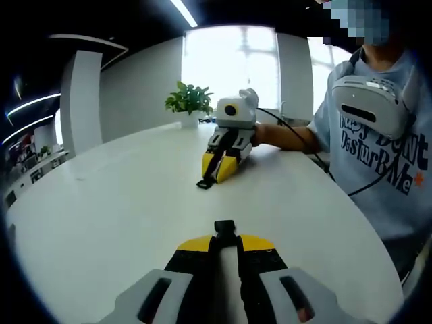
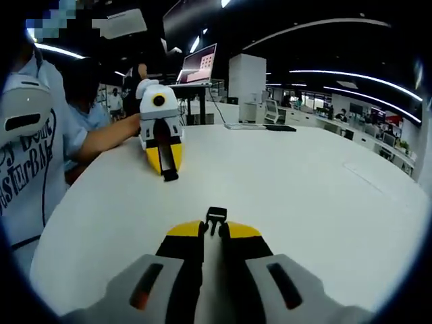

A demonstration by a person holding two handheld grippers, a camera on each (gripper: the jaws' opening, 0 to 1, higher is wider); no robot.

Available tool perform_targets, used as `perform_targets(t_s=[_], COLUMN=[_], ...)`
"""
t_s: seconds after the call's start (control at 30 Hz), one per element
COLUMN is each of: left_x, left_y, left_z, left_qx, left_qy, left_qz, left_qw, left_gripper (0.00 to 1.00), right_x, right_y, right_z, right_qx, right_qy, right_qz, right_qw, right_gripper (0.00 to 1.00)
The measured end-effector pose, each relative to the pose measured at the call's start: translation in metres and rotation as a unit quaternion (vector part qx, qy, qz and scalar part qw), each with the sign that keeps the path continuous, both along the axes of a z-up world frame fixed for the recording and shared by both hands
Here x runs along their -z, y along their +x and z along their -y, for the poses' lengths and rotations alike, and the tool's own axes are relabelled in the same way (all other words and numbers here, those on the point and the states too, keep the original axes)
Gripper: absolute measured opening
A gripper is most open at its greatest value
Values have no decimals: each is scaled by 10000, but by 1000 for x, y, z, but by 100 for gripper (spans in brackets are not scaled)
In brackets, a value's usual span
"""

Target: Snap the two parts of the plastic buckle together until the buckle closes and remains connected.

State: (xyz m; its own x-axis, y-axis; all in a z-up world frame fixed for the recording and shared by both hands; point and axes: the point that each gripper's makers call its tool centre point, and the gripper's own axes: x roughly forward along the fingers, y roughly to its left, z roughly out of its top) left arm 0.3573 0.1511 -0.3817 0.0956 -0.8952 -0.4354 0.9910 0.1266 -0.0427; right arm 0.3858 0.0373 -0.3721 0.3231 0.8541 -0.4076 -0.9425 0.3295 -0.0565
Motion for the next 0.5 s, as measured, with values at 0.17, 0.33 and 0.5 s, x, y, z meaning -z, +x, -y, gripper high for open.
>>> perform_targets(t_s=[0.17, 0.33, 0.5], left_x=[0, 0, 0], left_y=[1, 0, 0], left_z=[0, 1, 2], left_qx=[1, -2, -5], left_qy=[-52, -51, -41], left_qz=[-74, -71, -54], left_qw=[10000, 10000, 10000], left_gripper=[12, 12, 12], right_x=[0, 0, -2], right_y=[-11, -17, -14], right_z=[-8, -13, -17], right_qx=[-397, -741, -889], right_qy=[-1, 4, -3], right_qz=[14, 4, 52], right_qw=[9992, 9973, 9960], right_gripper=[12, 12, 12])
